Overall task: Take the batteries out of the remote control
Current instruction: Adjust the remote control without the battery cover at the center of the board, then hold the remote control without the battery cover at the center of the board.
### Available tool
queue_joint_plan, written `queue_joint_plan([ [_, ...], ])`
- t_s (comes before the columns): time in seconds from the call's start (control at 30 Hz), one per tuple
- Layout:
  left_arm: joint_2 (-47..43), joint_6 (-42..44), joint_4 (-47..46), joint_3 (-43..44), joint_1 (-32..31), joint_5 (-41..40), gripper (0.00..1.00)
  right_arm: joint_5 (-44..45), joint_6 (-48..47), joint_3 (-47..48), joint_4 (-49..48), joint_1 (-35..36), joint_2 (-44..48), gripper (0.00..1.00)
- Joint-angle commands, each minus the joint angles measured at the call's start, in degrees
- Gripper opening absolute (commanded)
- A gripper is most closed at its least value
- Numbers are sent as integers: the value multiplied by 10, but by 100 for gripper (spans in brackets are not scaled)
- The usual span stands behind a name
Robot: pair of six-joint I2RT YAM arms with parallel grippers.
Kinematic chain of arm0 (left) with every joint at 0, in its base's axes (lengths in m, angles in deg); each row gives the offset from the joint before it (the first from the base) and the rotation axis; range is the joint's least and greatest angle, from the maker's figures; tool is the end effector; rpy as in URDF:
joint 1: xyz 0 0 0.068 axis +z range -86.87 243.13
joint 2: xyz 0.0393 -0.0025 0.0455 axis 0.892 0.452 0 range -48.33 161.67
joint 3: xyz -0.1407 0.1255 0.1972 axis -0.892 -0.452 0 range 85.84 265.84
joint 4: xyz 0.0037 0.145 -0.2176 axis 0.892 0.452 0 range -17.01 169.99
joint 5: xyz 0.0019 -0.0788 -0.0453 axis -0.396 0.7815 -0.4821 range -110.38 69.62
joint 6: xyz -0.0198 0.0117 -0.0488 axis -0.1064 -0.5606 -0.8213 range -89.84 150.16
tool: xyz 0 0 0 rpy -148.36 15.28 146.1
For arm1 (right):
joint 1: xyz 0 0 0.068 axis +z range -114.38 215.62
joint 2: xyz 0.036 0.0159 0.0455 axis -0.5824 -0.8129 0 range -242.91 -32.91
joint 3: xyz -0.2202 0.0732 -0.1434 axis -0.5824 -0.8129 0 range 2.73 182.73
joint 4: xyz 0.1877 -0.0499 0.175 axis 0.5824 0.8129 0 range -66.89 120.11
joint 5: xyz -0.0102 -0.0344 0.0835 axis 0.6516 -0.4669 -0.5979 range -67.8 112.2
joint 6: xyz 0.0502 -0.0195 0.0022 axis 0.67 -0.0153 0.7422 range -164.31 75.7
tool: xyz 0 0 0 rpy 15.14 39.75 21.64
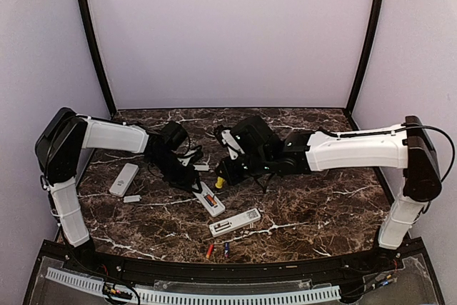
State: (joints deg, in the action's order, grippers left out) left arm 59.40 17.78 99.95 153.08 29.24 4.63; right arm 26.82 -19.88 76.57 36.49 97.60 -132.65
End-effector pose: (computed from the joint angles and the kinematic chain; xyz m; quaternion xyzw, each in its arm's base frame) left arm 0.2959 -0.2168 0.1534 0.2202 0.9327 -0.2703 0.0921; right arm 0.1886 0.3482 0.2513 -0.2743 0.8604 0.2664 0.3368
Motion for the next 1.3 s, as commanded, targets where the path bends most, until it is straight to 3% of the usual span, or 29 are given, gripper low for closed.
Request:
queue_joint_plan([
  [0.0, 1, 15, 24, 14, -9, -21, 46, 21, -16, 30, 9, 6, -16, 0],
  [0.2, 2, 16, 25, 15, -10, -21, 42, 25, -25, 45, 22, 9, -31, 0],
  [1.27, 4, 17, 27, 17, -15, -21, 39, 95, -7, 94, 104, 36, -98, 0],
])
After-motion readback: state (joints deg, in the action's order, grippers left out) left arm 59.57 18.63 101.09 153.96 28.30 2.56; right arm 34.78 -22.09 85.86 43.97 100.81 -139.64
